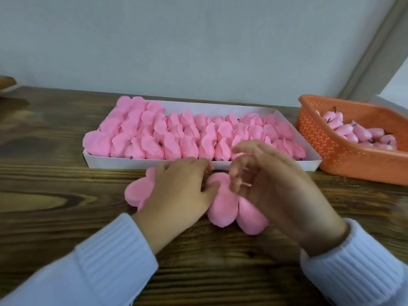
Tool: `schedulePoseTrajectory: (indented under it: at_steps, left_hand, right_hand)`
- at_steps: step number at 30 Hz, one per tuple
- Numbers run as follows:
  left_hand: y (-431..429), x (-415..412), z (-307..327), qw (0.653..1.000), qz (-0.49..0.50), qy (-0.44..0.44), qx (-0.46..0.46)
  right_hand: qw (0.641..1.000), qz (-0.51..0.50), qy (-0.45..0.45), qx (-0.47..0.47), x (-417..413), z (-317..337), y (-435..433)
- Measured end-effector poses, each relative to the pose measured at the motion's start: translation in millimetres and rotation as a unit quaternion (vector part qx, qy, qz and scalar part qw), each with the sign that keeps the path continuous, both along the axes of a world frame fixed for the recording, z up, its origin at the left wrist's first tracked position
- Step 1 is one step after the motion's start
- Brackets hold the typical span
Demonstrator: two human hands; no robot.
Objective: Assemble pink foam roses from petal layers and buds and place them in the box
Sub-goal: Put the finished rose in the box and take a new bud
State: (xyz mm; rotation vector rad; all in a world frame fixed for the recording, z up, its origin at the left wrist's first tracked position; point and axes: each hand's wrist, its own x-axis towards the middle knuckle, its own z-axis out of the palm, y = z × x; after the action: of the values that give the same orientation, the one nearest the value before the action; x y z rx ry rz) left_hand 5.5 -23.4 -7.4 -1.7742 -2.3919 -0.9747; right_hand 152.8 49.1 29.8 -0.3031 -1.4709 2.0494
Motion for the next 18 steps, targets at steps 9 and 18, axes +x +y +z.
schedulePoseTrajectory:
  at_steps: [9,18]
  left_hand:
    - [-2,1,-8,0.999,-0.004,0.046,0.019]
    - [0,3,-7,0.999,-0.007,0.032,0.021]
  right_hand:
    - [0.838,-0.363,-0.187,0.363,61,71,108]
    - [0.585,-0.22,-0.676,0.391,106,51,253]
